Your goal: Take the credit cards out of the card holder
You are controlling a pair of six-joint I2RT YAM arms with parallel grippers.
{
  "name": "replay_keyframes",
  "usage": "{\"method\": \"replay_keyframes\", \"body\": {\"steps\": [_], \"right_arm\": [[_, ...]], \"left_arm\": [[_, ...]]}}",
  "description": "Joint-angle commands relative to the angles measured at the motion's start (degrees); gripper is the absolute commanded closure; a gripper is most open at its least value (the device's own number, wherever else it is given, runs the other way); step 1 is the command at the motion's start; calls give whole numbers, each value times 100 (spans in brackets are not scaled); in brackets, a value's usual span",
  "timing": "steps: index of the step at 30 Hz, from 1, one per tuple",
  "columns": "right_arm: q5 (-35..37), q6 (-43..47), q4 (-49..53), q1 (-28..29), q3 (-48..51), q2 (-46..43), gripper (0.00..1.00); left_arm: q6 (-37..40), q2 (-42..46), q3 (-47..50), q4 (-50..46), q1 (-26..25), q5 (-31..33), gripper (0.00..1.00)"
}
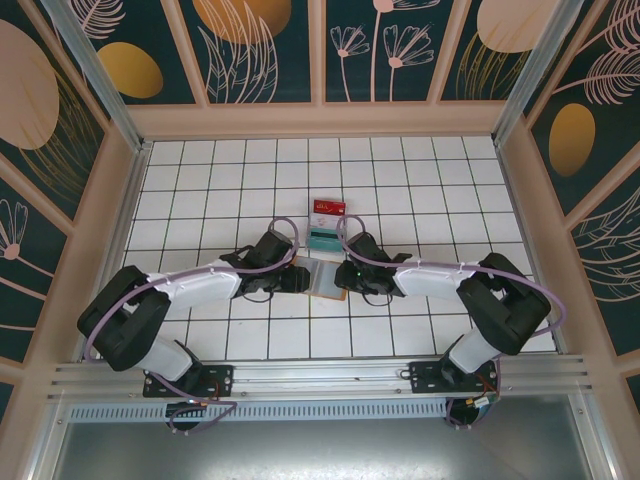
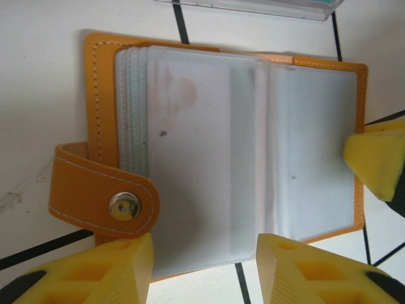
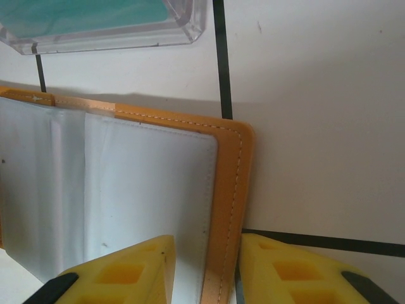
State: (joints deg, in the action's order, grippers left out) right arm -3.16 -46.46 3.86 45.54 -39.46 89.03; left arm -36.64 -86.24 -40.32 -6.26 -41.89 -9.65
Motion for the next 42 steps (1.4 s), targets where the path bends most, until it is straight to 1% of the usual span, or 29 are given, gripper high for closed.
{"method": "replay_keyframes", "body": {"steps": [1, 11, 21, 25, 29, 32, 36, 42], "right_arm": [[-124, -56, -118, 34, -44, 147, 67], [-140, -61, -128, 43, -44, 183, 67], [-176, -43, -147, 60, -74, 255, 67], [-185, -21, -136, 56, -109, 294, 67], [-203, -13, -132, 60, -128, 345, 67], [-220, -11, -133, 60, -133, 368, 67], [-212, 4, -115, 60, -148, 391, 67], [-198, 6, -93, 60, -164, 406, 67]], "left_arm": [[65, -121, -176, -106, 21, 217, 52], [113, -327, -214, 19, 18, 5, 53], [131, -416, -196, 226, 21, -363, 53], [148, -442, -203, 334, 14, -617, 51], [174, -386, -196, 369, 21, -691, 50], [192, -375, -194, 405, 14, -796, 42], [234, -335, -208, 441, 16, -908, 37], [297, -231, -257, 534, 14, -1169, 38]]}}
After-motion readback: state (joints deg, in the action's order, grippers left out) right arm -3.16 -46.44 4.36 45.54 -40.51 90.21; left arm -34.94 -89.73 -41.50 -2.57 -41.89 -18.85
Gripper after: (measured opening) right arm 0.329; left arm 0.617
